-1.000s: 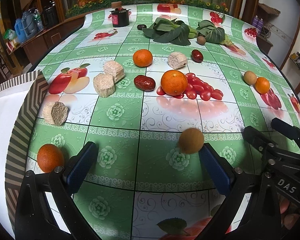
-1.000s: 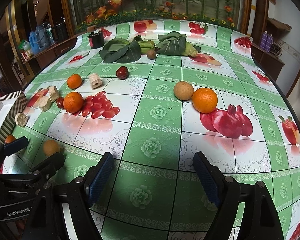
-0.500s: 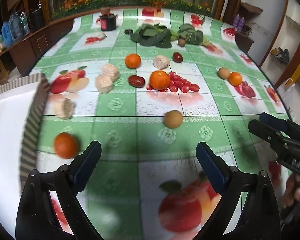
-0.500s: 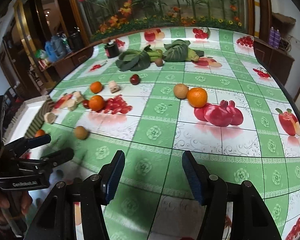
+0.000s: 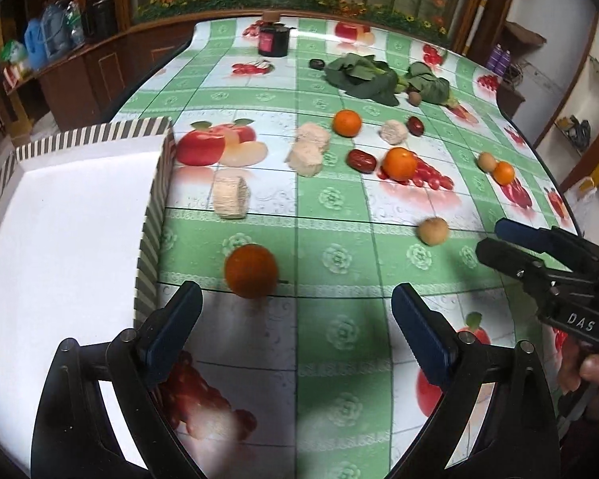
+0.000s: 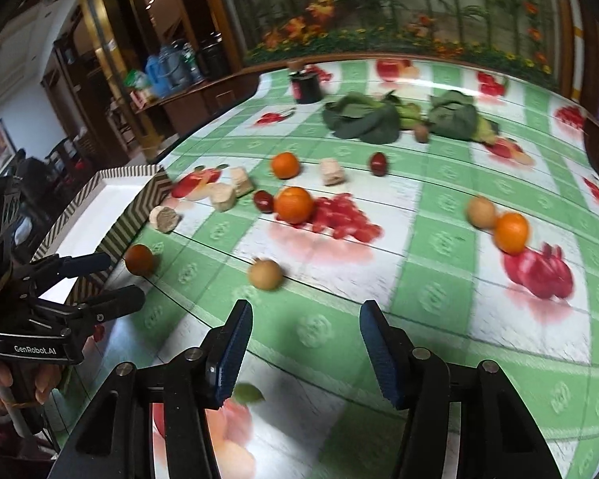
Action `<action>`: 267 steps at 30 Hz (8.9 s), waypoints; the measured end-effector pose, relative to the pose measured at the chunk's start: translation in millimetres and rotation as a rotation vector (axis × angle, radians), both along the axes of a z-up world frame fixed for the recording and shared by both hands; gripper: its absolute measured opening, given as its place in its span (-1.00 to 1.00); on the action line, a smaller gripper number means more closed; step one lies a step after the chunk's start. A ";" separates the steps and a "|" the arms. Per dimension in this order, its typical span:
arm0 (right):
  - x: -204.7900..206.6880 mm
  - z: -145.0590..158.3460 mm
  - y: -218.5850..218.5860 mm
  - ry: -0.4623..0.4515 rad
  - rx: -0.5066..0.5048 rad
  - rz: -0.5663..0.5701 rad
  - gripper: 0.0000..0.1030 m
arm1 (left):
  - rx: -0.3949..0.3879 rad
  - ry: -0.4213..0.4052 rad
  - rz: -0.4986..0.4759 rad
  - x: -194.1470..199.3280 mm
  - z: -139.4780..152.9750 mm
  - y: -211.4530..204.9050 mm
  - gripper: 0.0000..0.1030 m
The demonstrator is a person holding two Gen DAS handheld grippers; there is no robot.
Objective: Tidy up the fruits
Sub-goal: 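Grasp the brown orange with the left gripper while the right grasps a tan round fruit, then carry both held fruits over the white tray, then open the left gripper to drop the brown orange while the right drops the tan fruit, then move both grippers back over the fruits on the tablecloth, then grasp a mandarin with the right gripper while the left grasps a beige cake cube, then carry the mandarin and the cake cube over the white tray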
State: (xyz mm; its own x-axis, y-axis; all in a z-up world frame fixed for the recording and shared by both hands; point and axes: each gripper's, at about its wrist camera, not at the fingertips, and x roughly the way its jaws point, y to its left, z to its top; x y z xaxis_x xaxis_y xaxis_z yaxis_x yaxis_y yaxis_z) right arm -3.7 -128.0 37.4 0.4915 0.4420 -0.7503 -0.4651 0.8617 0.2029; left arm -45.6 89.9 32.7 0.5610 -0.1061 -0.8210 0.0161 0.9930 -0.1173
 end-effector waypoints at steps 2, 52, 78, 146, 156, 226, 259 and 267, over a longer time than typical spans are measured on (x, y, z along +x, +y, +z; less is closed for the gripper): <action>6.5 -2.0 9.2 0.010 0.000 0.024 0.07 | -0.007 0.019 0.001 3.7 -4.0 2.4 0.88; 10.2 31.0 131.7 -0.016 0.075 0.276 -0.54 | 0.069 -0.021 0.191 -12.6 44.4 100.0 -0.42; 50.7 14.7 253.7 0.029 0.030 0.427 -0.54 | 0.084 0.054 0.316 37.0 14.6 177.2 -0.41; 88.4 -19.6 51.5 0.037 -0.045 0.095 -0.28 | -0.006 0.074 0.070 33.8 -0.4 11.0 -0.17; 88.8 -23.7 36.8 0.054 0.066 0.072 -0.38 | 0.024 0.078 0.145 51.7 -4.7 23.6 -0.16; 1.0 22.8 121.8 0.001 0.108 0.238 -0.41 | 0.130 -0.156 0.211 -26.0 48.7 91.0 -0.65; 3.9 8.4 258.4 0.034 0.016 0.502 -0.41 | 0.088 -0.038 0.340 -28.7 13.0 179.0 -0.65; 5.1 -0.2 270.1 0.045 -0.014 0.513 -0.41 | 0.054 -0.017 0.342 -25.7 8.8 184.0 -0.65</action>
